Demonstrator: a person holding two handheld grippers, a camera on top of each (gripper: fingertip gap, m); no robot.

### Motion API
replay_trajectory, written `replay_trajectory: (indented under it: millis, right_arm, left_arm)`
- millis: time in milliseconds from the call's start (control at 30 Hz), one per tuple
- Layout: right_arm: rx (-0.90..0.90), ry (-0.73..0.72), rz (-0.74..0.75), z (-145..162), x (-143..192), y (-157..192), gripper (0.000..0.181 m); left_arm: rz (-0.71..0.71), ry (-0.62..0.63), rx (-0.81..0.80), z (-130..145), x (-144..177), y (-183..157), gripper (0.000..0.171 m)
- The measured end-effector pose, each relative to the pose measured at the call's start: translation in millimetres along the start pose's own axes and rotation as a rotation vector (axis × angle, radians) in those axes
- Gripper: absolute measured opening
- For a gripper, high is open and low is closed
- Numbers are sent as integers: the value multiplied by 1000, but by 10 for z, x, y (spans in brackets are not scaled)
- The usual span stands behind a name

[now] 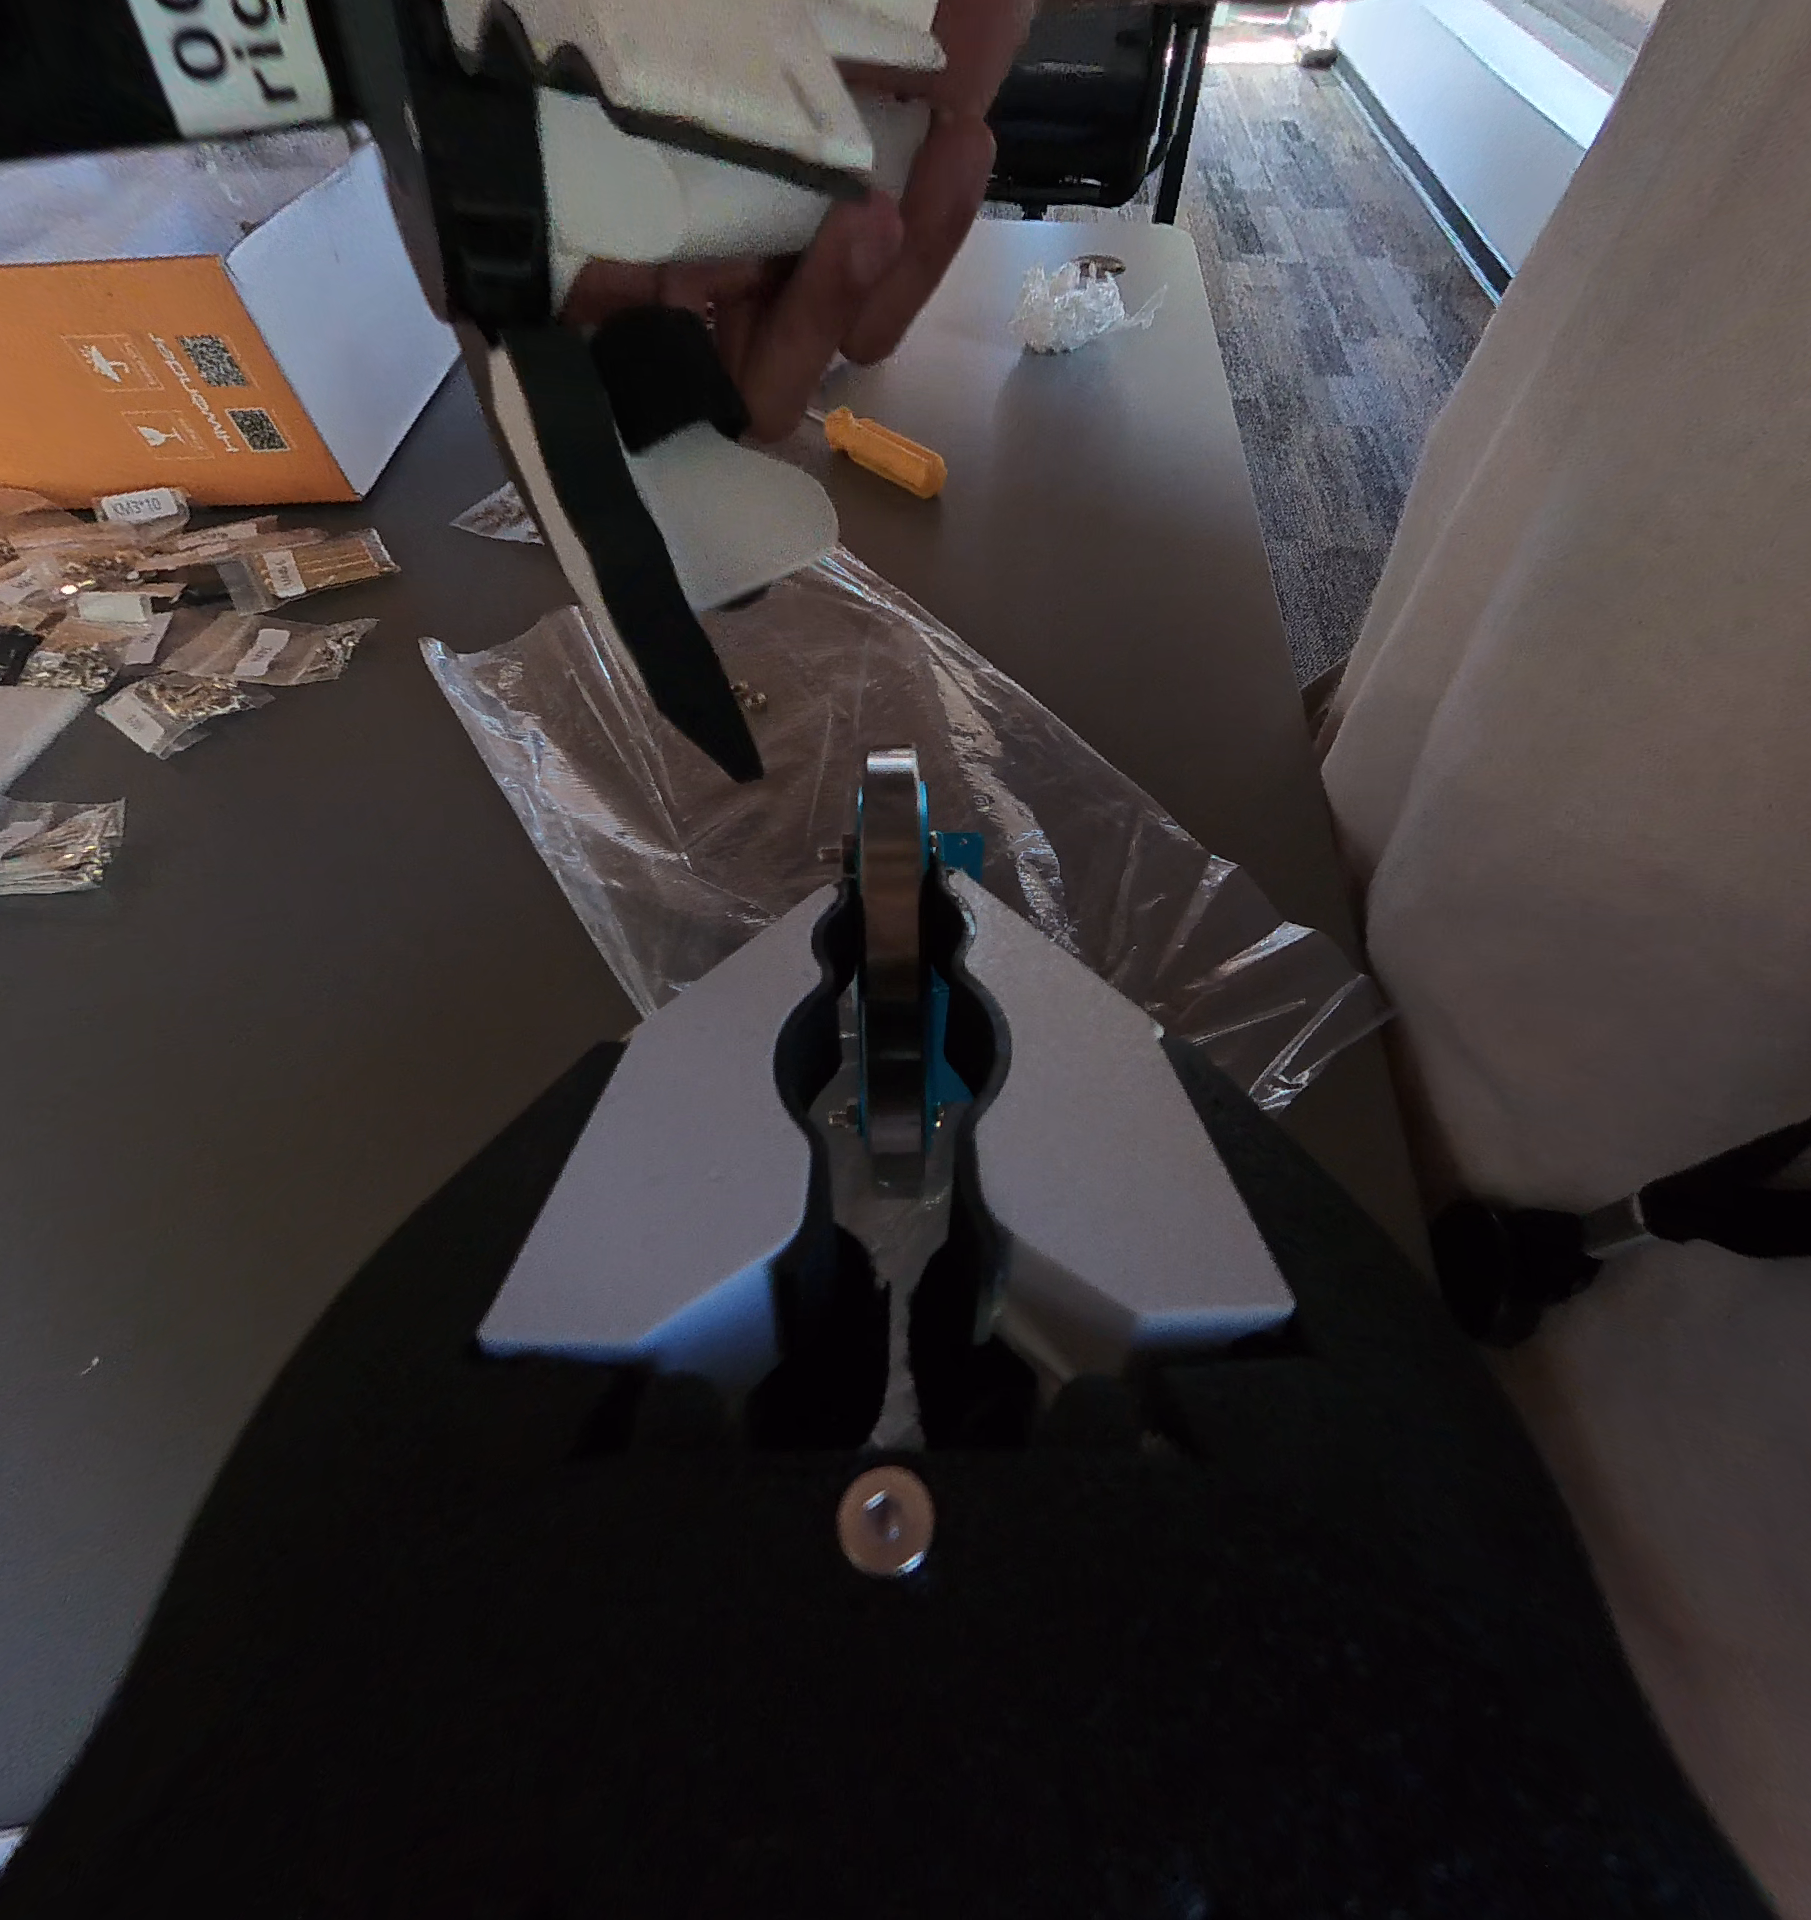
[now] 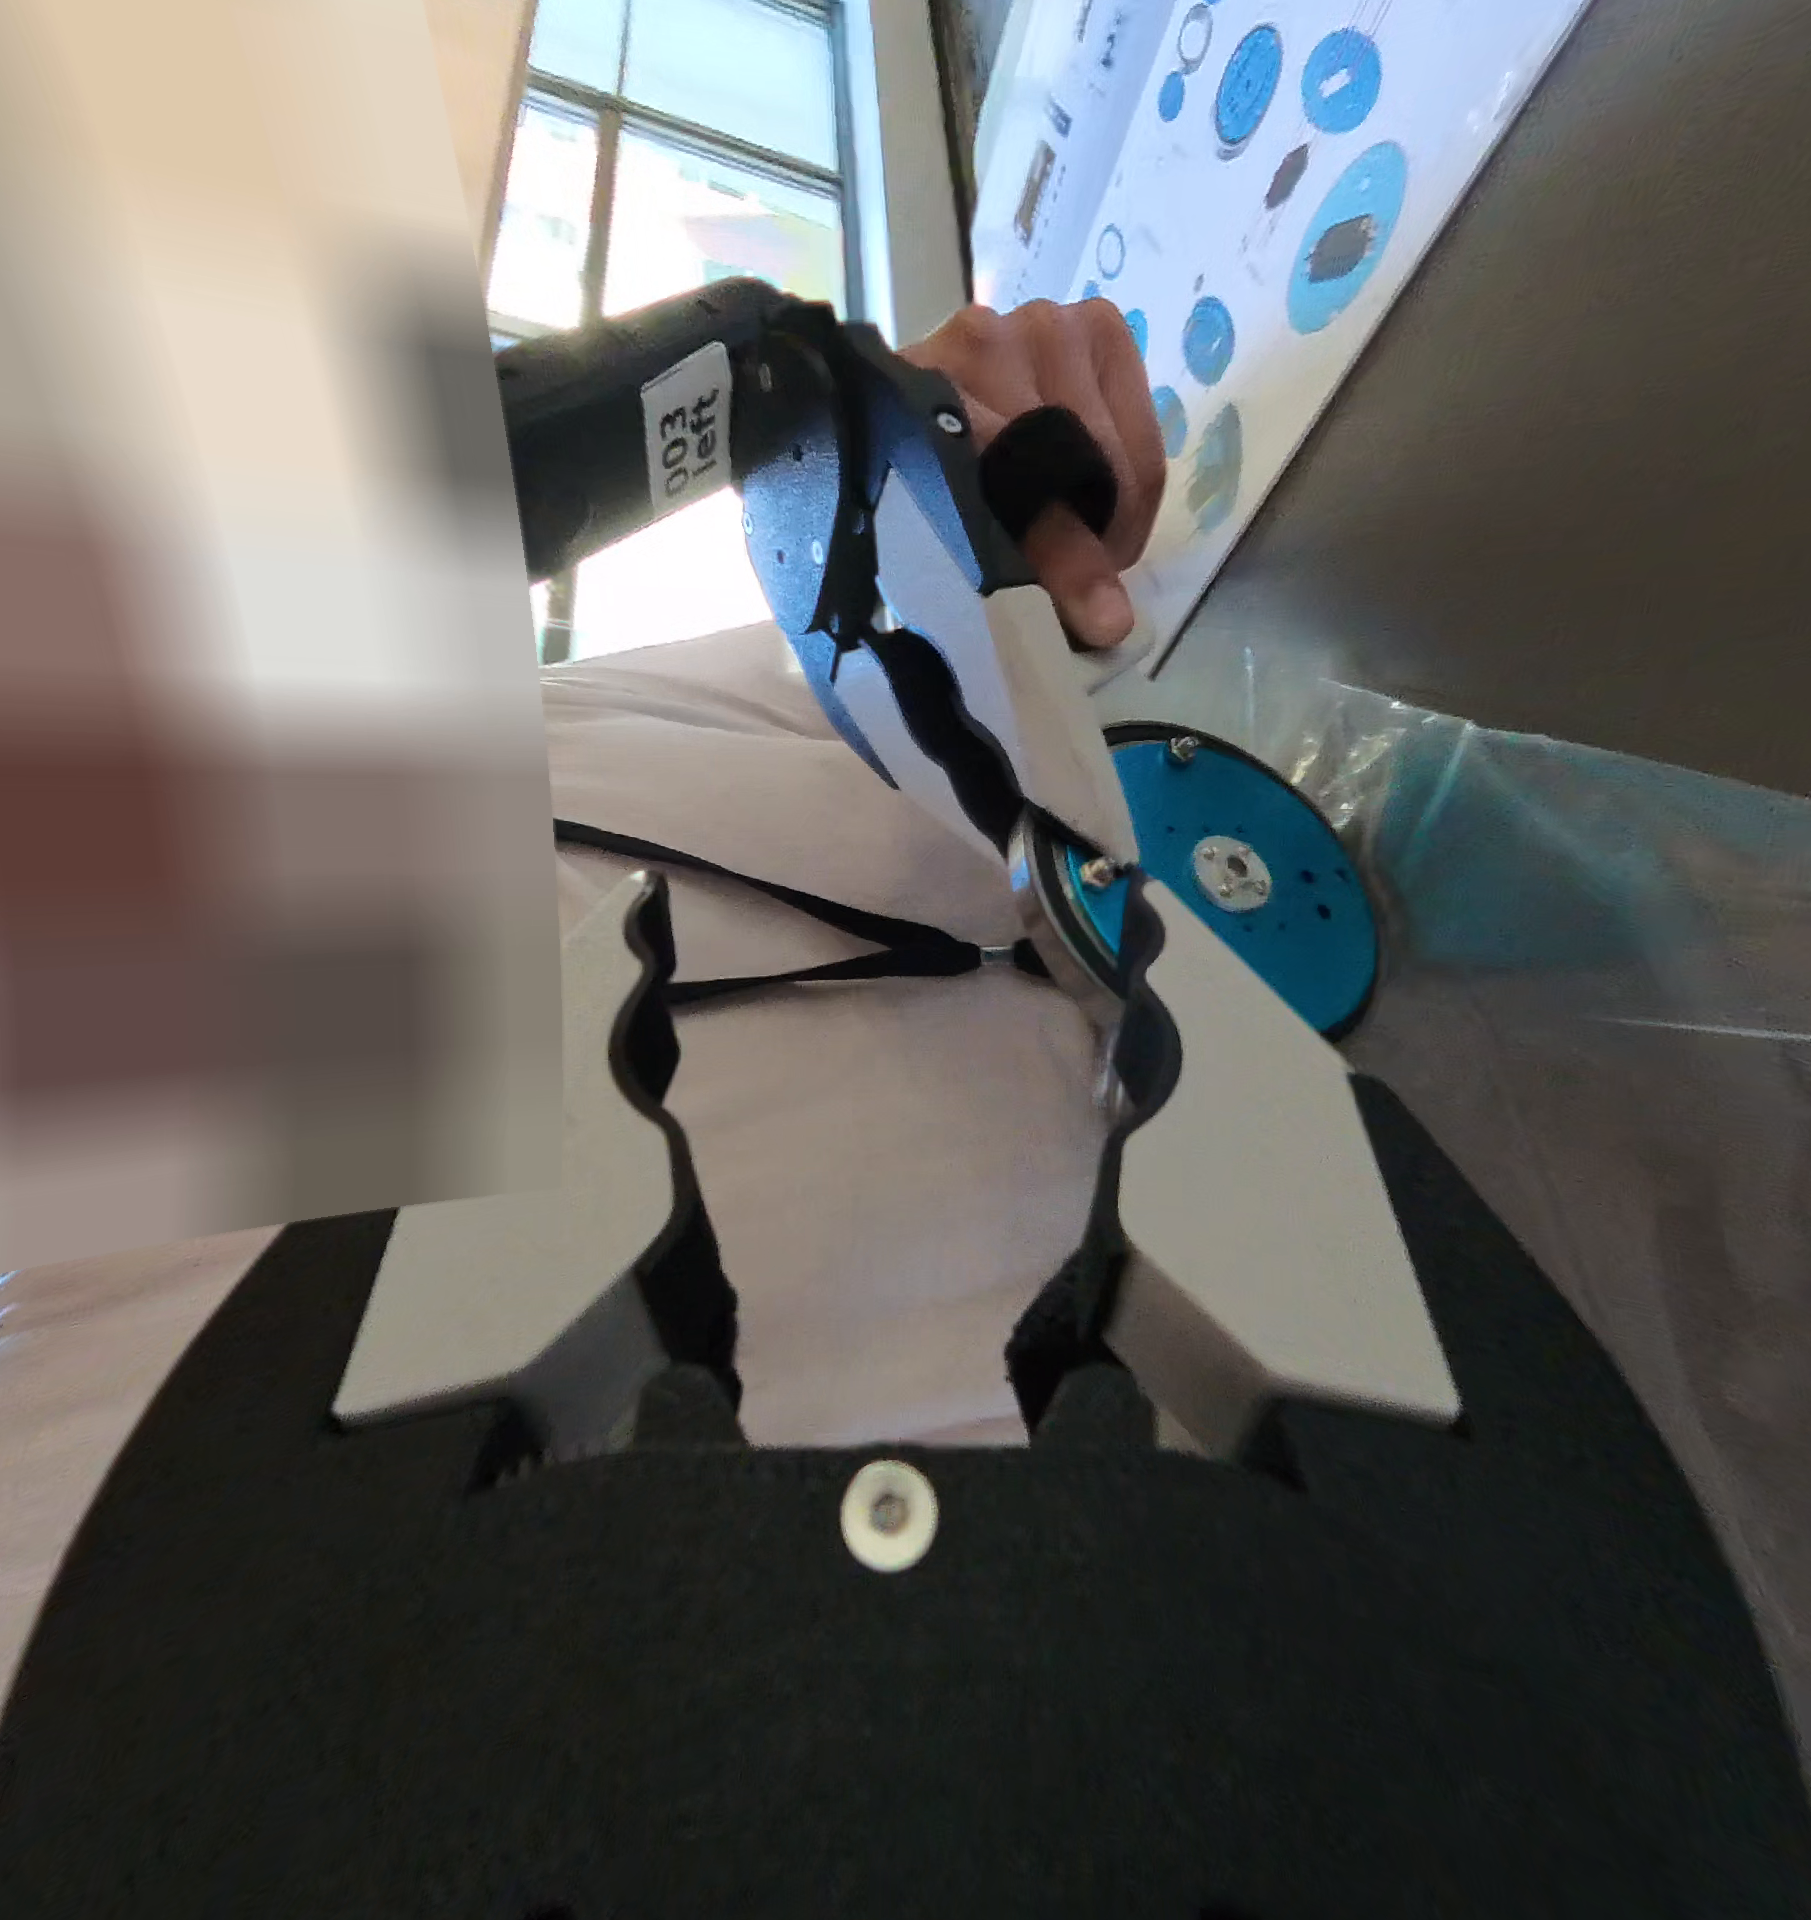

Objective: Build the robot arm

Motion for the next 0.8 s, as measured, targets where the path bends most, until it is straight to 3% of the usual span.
replay_trajectory:
  millis: [167,267,333,400,467,667,800]
  right_arm:
    - [-10,73,-32,76,-177,-58,88]
    - [54,25,-37,35,-87,-14,81]
    - [241,37,91,113,5,-101,65]
    - [519,90,297,300,-7,-317,62]
    - [725,45,387,474,-110,-436,58]
    - [959,-170,511,695,-220,-599,54]
    - [1037,-157,619,585,-296,-619,45]
  left_arm:
    - [8,-3,6,-2,-5,8,13]
    - [4,-1,-10,2,2,-5,13]
    - [10,-7,-10,11,11,-14,13]
    - [12,-16,1,22,24,-3,13]
    - [24,-29,19,34,36,12,13]
    - [53,-75,67,94,102,65,13]
    - [66,-82,79,104,114,86,13]
Point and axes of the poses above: each gripper's, where its closed fingertips meet, x back along the fingers, z out of its underside, y = z × x across the jaws, the point moved 7 cm from there along x, back along the fingers, and after that the axes turned 6 degrees about z, right-handed, at the moved point
